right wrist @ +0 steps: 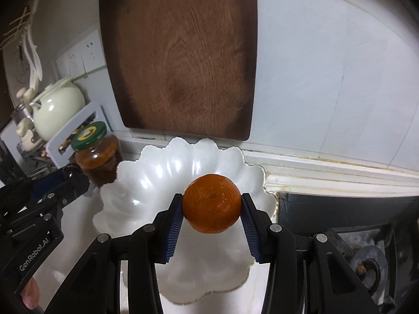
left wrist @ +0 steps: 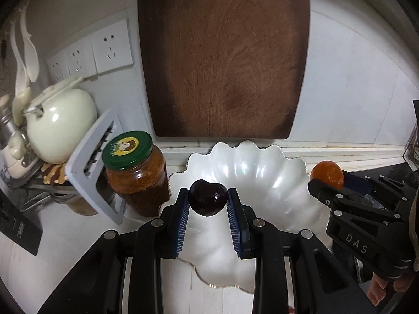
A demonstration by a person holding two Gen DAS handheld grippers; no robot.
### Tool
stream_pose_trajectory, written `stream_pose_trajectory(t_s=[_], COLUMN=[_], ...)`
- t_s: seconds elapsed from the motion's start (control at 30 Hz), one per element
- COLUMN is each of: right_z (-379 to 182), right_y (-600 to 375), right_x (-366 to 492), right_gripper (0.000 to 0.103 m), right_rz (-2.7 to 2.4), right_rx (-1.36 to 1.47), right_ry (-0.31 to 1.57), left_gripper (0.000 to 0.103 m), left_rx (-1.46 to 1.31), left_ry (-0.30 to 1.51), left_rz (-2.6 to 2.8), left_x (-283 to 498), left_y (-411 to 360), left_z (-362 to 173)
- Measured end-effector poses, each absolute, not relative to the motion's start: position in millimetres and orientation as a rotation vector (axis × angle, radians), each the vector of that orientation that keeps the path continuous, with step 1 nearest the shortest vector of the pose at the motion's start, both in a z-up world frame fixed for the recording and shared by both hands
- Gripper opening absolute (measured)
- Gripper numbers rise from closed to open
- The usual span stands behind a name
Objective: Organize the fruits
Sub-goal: 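Carry the cherry and mandarin in both tools over the white bowl, then open both tools to drop the cherry and mandarin into the bowl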
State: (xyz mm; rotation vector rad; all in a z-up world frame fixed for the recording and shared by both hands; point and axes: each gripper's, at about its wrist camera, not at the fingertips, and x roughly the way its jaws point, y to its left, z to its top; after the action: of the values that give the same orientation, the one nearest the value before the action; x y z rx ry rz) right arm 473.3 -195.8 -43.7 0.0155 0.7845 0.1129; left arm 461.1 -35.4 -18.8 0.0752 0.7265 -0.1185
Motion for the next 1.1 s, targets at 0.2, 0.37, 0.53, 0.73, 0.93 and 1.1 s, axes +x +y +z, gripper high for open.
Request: stream_pose_trajectory(t_s=[0.2, 0.37, 0.53, 0.73, 0.93, 1.1], right_z=[-58, -73, -92, -111, -119, -119], right_y=[-188, -185, -188, -189, -190, -189], right_x=[501, 521, 536, 546, 552, 554], right_gripper=[0.045, 0.045, 0.045, 0.045, 0.045, 0.060], right_rz=[0.114, 0.109, 0.111, 0.117, 0.127, 0.135], right_rx=[-0.019, -0.032, -0.019, -0.005, -0.001, -0.019], right_ry=[0.845, 0.890, 0.944, 0.998, 1.025, 1.011], left_gripper=[0.029, 0.029, 0.029, 0.030, 0.030, 0.053], left_rx=[0.068, 0.057, 0.067, 0.075, 0.098, 0.105], left_ry=[0.796, 0.848, 0.904, 0.966, 0.980, 0.965], left_rz=[-0.120, -0.111, -0.107, -0.113, -0.098, -0.088], left_x=[493, 516, 534, 548, 556, 556], left_y=[-38, -37, -40, -42, -44, -44], left_z=[-38, -54, -72, -91, -98, -96])
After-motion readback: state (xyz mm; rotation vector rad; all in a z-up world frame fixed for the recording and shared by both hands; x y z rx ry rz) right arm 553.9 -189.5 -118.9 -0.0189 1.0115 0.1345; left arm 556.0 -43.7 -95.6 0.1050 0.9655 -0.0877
